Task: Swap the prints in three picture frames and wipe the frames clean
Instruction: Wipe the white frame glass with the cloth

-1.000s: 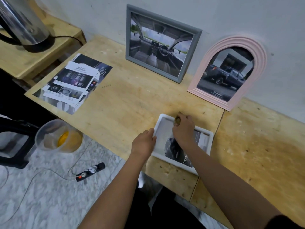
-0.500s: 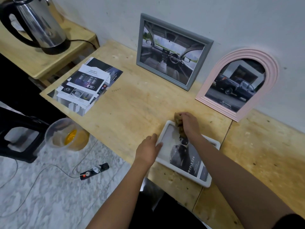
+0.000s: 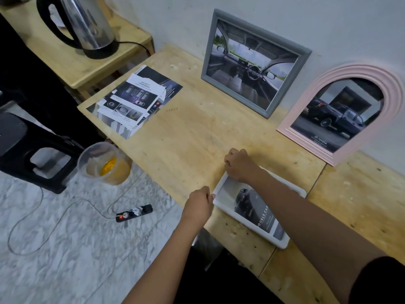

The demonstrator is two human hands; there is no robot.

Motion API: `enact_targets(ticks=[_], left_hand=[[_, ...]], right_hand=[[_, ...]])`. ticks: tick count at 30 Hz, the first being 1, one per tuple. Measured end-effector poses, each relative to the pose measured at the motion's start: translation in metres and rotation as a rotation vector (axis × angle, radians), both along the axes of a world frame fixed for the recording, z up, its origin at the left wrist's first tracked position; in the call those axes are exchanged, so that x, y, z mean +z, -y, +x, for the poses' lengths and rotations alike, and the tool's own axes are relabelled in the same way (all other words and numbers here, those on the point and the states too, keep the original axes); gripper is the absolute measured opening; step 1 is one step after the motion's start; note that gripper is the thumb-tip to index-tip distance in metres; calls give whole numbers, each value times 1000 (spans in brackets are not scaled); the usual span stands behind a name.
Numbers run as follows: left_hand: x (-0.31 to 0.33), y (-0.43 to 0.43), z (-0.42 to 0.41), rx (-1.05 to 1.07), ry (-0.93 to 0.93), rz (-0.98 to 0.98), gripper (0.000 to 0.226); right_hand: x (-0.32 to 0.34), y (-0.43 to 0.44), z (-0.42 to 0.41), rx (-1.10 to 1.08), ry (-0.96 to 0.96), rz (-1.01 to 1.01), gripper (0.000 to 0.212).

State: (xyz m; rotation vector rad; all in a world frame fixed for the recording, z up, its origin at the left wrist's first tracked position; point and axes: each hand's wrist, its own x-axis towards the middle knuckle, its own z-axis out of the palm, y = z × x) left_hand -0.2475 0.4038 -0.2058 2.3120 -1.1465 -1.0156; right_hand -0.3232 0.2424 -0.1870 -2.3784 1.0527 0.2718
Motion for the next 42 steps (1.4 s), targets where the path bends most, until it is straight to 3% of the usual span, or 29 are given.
enact_targets(ticks=[5,8,11,14,17,19,24,27,30,33,38,42], left_hand=[[0,1,-7,69,-33,27,36],[0,0,-10,106,-48,41,35],[0,0,-10,132,-43,41,27],[2,0,-10,90,25,51,25],[2,5,-11,16,61,86,30],[2,8,-13,-24,84,129,29],[-2,12,-15,-81,114,174,37],[-3,17,-10,-102,83,168,31],[-2,21,-6,-125,51,157,24],[-3,26,-2,-115,47,180,37],[-2,31,-1,-44,22,223,39],[-2,31,-2,5,9,231,39]], right_hand=[[-1,-34,-8,84,19,76,29],[0,-52,-16,136,102,255,27],[24,-52,-27,-74,236,545,21],[40,-43,-53,-384,435,678,22],[34,-35,-83,-738,617,484,19],[21,-32,-97,-801,573,270,21],[3,-42,-93,-618,458,69,30],[-8,-52,-78,-498,259,11,32],[-12,-56,-71,-453,162,22,20],[-14,-59,-71,-269,83,3,47],[-16,-67,-72,27,33,3,56],[-16,-63,-79,197,66,9,49]])
